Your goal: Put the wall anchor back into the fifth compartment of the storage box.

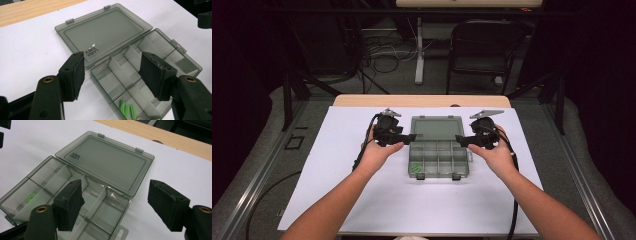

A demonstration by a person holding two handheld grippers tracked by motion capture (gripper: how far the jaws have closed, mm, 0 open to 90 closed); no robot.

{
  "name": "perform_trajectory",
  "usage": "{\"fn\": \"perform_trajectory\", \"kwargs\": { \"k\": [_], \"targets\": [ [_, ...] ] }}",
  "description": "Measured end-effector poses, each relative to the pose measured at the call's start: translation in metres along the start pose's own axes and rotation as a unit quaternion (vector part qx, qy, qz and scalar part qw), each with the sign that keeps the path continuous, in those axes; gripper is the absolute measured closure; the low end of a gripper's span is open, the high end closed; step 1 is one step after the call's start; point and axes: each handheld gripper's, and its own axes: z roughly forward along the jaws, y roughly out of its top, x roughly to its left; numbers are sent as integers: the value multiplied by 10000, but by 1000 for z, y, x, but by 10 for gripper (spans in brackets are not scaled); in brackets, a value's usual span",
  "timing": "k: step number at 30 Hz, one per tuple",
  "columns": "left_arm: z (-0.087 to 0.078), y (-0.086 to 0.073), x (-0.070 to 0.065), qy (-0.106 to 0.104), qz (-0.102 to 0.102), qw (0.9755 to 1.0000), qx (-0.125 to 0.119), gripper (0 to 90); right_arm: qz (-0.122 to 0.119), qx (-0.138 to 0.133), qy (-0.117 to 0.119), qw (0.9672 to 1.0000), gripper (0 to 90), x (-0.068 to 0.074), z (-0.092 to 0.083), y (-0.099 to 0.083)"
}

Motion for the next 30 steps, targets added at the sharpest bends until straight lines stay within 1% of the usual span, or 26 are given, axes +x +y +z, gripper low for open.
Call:
{"fn": "perform_trajectory", "kwargs": {
  "k": [1, 2, 3, 5, 10, 12, 14, 16, 19, 20, 22, 27, 29, 30],
  "targets": [
    [0, 1, 1, 24, 26, 10000, 35, 366, -4, 23, 16, 10000, 273, -1, 2, 1],
    [0, 2, 2, 32, -13, 10000, 14, 367, 9, 61, -12, 10000, 274, -2, 3, 3],
    [1, 2, 4, 48, 4, 10000, 7, 367, 12, 74, -26, 10000, 274, -3, 5, 4],
    [2, 4, 5, 79, -73, 9999, 25, 367, 16, 128, -43, 9999, 274, -4, 8, 7],
    [5, 7, 7, 97, -121, 9999, 61, 367, -9, 197, -129, 9997, 274, -5, 15, 14],
    [8, 8, 9, 127, -121, 9998, 90, 367, 2, 225, -130, 9997, 273, -5, 17, 16],
    [10, 8, 11, 136, -164, 9997, 131, 367, 24, 240, -125, 9996, 273, -5, 20, 18],
    [12, 9, 12, 184, -194, 9996, 115, 367, 46, 240, -144, 9996, 273, -6, 23, 19],
    [15, 10, 15, 222, -236, 9994, 113, 367, 139, 249, -130, 9995, 273, -9, 27, 21],
    [16, 11, 15, 224, -285, 9993, 113, 367, 157, 254, -128, 9995, 273, -10, 29, 21],
    [17, 12, 17, 221, -294, 9992, 123, 367, 199, 296, -175, 9992, 273, -12, 32, 21],
    [21, 16, 19, 289, -323, 9990, 101, 369, 267, 310, -206, 9990, 274, -16, 39, 21],
    [23, 18, 21, 268, -343, 9990, 123, 370, 307, 317, -205, 9988, 274, -17, 41, 21],
    [24, 18, 22, 255, -370, 9989, 123, 372, 290, 323, -216, 9988, 274, -17, 42, 21]
  ]
}}
